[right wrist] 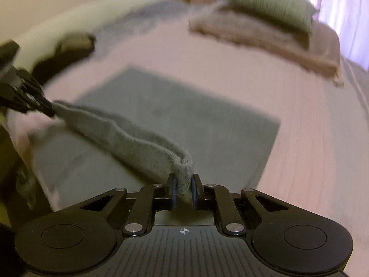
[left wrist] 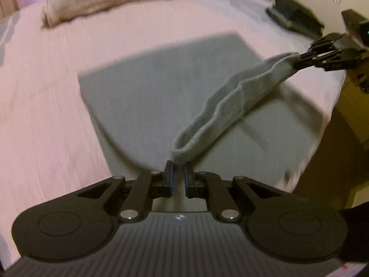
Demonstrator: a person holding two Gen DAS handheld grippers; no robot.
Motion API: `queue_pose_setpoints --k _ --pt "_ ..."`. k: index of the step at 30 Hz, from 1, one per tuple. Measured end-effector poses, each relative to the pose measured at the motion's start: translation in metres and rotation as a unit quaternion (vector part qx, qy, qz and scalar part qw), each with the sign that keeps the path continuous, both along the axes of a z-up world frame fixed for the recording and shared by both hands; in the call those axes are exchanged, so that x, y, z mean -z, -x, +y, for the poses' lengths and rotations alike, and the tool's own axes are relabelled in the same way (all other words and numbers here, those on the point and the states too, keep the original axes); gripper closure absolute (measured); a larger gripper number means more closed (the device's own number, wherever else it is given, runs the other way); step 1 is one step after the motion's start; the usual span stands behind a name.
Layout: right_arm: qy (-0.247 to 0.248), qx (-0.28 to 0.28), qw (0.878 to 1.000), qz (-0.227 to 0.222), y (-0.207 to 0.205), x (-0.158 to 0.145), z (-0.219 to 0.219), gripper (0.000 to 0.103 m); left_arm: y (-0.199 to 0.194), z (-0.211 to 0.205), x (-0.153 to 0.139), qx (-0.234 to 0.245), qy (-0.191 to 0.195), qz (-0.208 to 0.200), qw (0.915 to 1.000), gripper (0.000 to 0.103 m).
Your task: Fold clothes
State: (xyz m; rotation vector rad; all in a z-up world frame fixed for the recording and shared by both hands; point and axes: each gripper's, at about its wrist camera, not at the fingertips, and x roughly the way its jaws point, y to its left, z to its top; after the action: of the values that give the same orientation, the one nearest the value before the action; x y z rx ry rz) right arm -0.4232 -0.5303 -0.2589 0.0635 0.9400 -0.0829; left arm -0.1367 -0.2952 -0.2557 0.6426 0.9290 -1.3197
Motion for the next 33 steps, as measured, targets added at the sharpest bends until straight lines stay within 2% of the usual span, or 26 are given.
queue_pose_setpoints --k 3,4,6,8,12,14,15,18,20,24,29,31,33 --pt "-0.002 0.047 0.998 0.034 0.015 0.010 0.028 0.081 0.006 0.029 0.013 -0.018 -0.023 0.006 0.9996 0.095" --pt "-0.018 0.063 0.997 0.030 0.020 0.007 0.035 0.078 0.004 0.041 0.010 -0.037 -0.022 0.017 0.9989 0.094" --pt "-0.058 0.105 0.993 0.023 0.029 0.002 0.042 0.064 -0.002 0.057 0.003 -0.074 -0.016 0.043 0.9962 0.093" --pt "-0.092 0.151 0.984 0.018 0.026 -0.001 0.042 0.056 -0.009 0.063 -0.005 -0.119 0.000 0.076 0.9899 0.093" --pt "-0.160 0.226 0.961 0.005 0.021 0.000 0.026 0.051 -0.029 0.055 -0.001 -0.201 0.017 0.167 0.9650 0.080" --pt "-0.180 0.245 0.953 0.005 0.018 0.009 0.015 0.051 -0.038 0.048 0.011 -0.237 0.015 0.209 0.9486 0.075" --pt "-0.188 0.255 0.948 0.008 0.019 0.014 0.009 0.051 -0.042 0.044 0.020 -0.255 0.008 0.229 0.9393 0.074" --pt "-0.209 0.277 0.938 0.010 0.023 0.028 -0.002 0.051 -0.047 0.033 0.041 -0.284 0.001 0.270 0.9198 0.074" --pt "-0.226 0.287 0.931 0.012 0.026 0.036 -0.008 0.051 -0.048 0.029 0.053 -0.294 -0.006 0.290 0.9107 0.074" --pt "-0.242 0.313 0.918 0.010 0.039 0.047 -0.021 0.051 -0.046 0.016 0.064 -0.298 -0.013 0.288 0.9099 0.074" --pt "-0.325 0.349 0.879 -0.018 0.055 0.069 -0.039 0.051 -0.045 0.014 0.070 -0.297 -0.028 0.274 0.9142 0.074" --pt "-0.336 0.343 0.877 -0.017 0.053 0.074 -0.041 0.059 -0.044 0.013 0.069 -0.292 -0.032 0.262 0.9191 0.081" --pt "-0.328 0.353 0.876 -0.002 0.052 0.074 -0.044 0.078 -0.041 0.014 0.065 -0.290 -0.033 0.249 0.9236 0.089"
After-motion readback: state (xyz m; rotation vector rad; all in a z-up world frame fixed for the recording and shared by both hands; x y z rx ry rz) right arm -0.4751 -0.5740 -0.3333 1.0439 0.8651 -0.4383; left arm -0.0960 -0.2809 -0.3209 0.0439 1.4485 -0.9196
